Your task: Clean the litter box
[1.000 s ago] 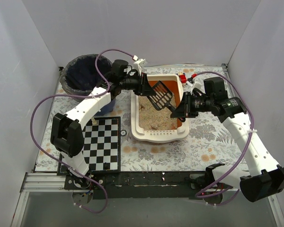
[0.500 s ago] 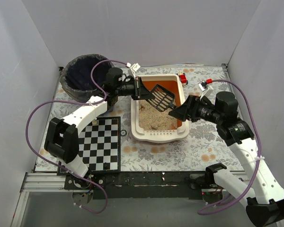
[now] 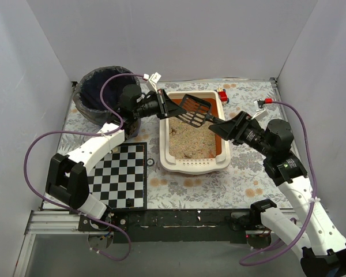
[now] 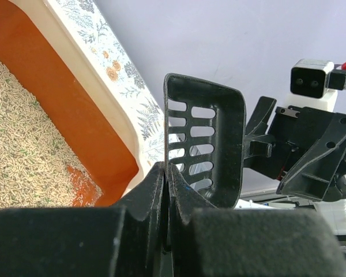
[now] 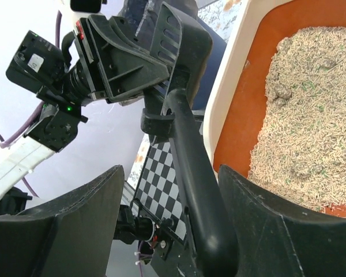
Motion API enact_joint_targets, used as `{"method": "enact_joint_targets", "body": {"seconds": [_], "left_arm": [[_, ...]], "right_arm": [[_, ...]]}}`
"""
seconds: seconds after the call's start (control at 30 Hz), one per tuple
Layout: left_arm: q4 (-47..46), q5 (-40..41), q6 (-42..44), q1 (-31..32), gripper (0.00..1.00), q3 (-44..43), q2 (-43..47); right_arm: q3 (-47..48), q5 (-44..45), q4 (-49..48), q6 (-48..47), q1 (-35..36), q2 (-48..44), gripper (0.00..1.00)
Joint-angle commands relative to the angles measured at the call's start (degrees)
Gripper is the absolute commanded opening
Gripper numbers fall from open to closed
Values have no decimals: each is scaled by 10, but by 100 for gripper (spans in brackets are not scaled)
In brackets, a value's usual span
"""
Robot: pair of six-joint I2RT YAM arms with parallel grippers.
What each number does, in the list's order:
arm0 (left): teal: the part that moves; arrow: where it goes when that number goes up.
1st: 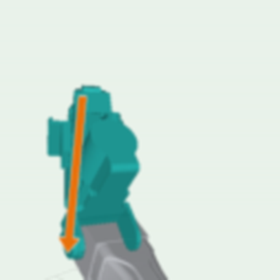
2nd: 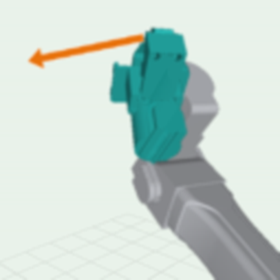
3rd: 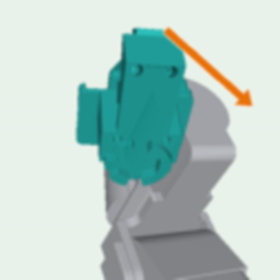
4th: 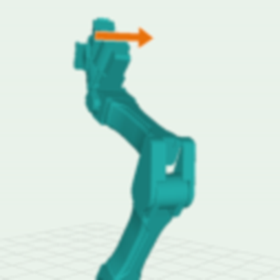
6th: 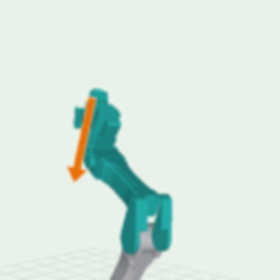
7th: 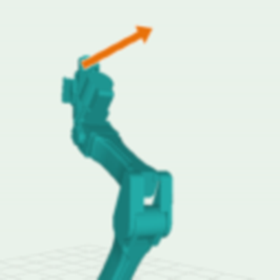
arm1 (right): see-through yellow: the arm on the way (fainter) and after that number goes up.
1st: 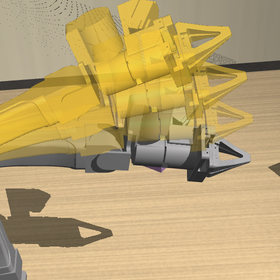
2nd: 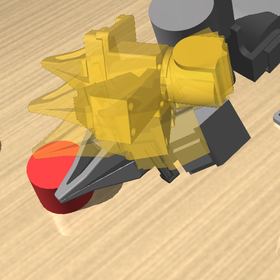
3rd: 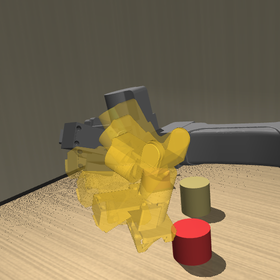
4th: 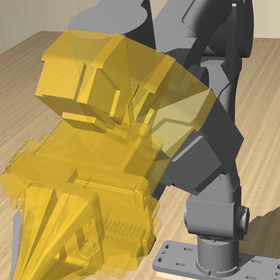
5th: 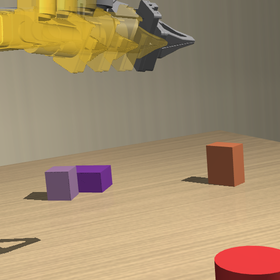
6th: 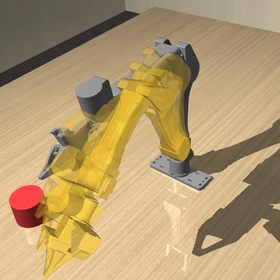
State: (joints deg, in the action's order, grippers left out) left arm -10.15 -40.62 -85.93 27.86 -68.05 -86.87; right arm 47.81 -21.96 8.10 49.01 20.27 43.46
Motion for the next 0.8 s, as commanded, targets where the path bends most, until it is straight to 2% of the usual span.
{"method": "enact_joint_targets", "body": {"seconds": [0.0, 0.13, 0.37, 0.4, 0.43, 0.47, 0.5, 0.57, 0.6, 0.63, 0.67, 0.77], "left_arm": [[-5, 8, 11, -3, 0, 0, 28], [0, 5, 14, -3, 0, 4, 28], [-1, 16, 7, -3, 0, 10, 33], [-2, 19, 7, -3, 0, 9, 33], [0, 21, 8, -3, 0, 9, 32], [3, 26, 6, -3, 0, 8, 30], [6, 27, 8, -3, 0, 7, 28], [9, 22, 16, -3, 0, 9, 28], [15, 21, 23, -3, 17, 11, 28], [30, 29, 33, -3, 54, 11, 31], [56, 48, 44, -3, 98, 6, 33], [140, 141, 73, -3, 98, -9, 41]], "right_arm": [[4, 29, -56, 25, 1, -7, 73], [-3, 63, -62, 43, 1, -12, 73], [-16, 68, -97, 68, 1, -15, 57], [-16, 64, -99, 69, 1, -12, 51], [-18, 53, -108, 69, 1, -10, 34], [-18, 48, -113, 69, 1, -8, 13], [-15, 52, -107, 68, 2, -7, 4], [-9, 74, -87, 54, 1, -6, 1], [-4, 84, -65, 47, 1, -5, 1], [1, 86, -59, 36, 1, -5, 1], [7, 79, -56, 7, 2, -1, 1], [64, 92, 37, -86, 1, 35, 1]]}}
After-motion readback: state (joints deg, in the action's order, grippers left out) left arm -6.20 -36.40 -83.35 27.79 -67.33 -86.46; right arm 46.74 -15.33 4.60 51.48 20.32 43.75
